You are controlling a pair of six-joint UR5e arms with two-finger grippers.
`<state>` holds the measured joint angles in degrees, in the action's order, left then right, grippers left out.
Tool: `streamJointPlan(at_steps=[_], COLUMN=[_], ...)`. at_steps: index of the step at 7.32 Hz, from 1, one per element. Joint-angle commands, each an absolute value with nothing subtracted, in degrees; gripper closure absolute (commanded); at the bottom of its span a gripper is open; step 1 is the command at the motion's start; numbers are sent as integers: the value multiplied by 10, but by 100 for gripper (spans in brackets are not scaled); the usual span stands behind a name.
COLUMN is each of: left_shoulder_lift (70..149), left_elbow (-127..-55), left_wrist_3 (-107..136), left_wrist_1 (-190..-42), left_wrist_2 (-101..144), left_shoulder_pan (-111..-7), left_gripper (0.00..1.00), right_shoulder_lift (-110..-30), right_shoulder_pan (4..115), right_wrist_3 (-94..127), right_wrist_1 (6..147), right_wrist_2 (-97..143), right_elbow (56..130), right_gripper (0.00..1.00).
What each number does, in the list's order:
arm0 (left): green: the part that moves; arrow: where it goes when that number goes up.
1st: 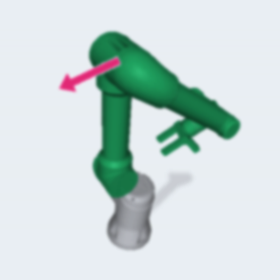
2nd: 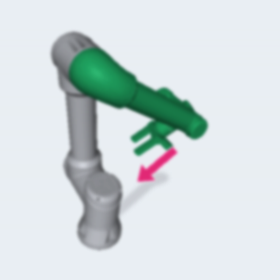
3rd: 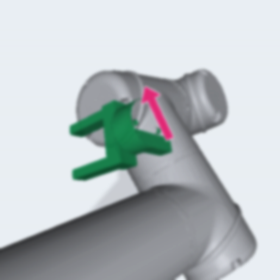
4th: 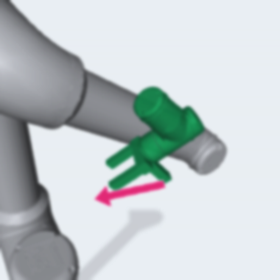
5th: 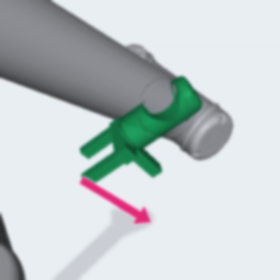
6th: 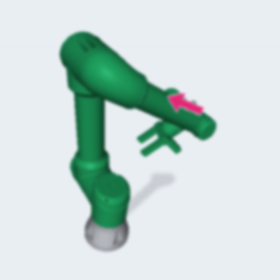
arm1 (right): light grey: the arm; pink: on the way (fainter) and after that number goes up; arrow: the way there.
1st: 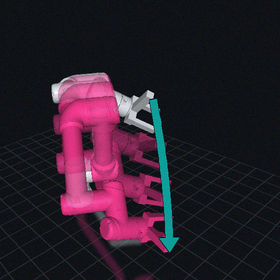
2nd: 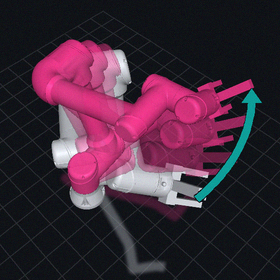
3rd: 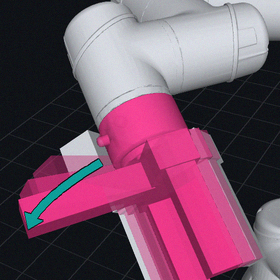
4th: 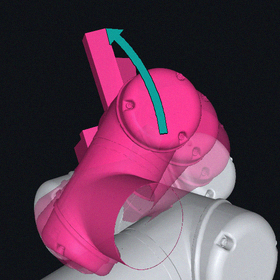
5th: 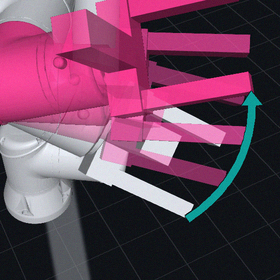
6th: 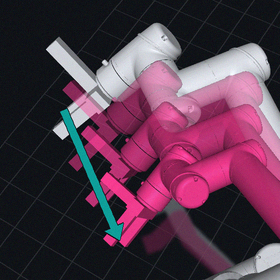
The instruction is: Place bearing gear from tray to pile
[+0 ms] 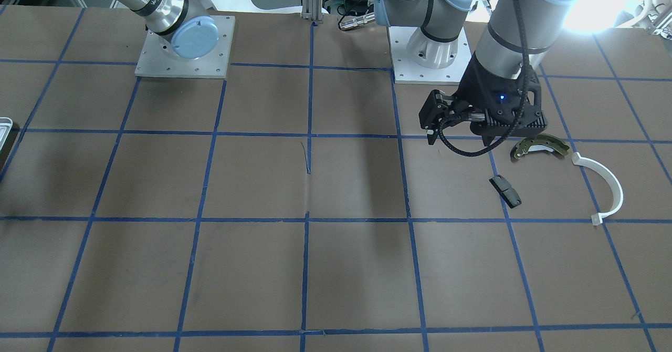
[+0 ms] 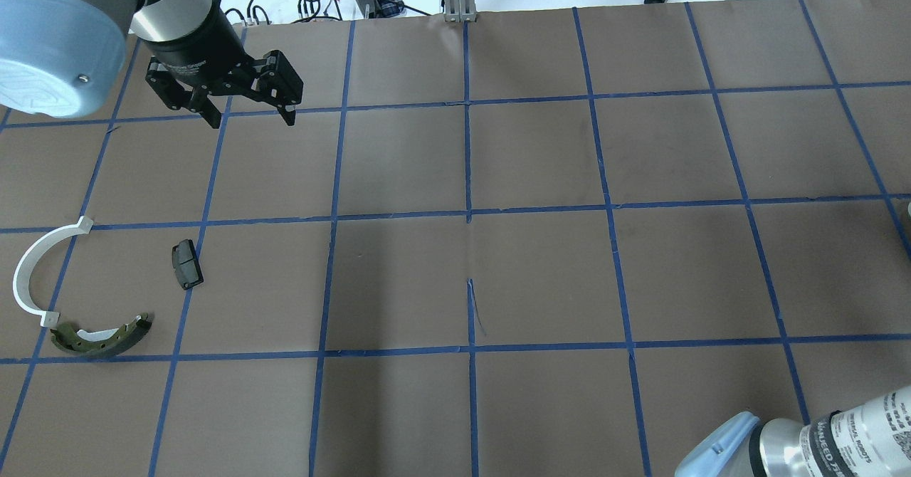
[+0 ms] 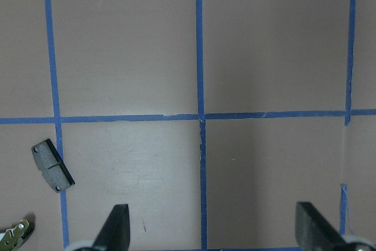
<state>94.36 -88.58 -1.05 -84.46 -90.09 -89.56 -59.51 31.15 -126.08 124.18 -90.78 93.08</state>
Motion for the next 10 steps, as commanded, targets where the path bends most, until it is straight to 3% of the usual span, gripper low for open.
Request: streamJointPlan(at_steps=[1, 4, 9, 10], left_shoulder_lift=[943, 941, 943, 943], left_elbow=[-887, -888, -888, -888], left_wrist_3=[-11, -11, -11, -11], left_wrist_1=[-845, -845, -845, -845], left_wrist_2=[-901, -902, -901, -901], left_shoulder_pan=[-896, -896, -896, -896], left_gripper=[0, 0, 0, 0], right_shoulder_lift=[-593, -591, -578, -578], right_shoulder_pan=[309, 309, 308, 308], right_wrist_3=[-1296, -1298, -1295, -1295], right_wrist_1=[1290, 1292, 1294, 1294], right_wrist_2=[-907, -882, -888, -889], right_elbow=[962, 964, 964, 964], right_gripper=[14, 22, 26, 32])
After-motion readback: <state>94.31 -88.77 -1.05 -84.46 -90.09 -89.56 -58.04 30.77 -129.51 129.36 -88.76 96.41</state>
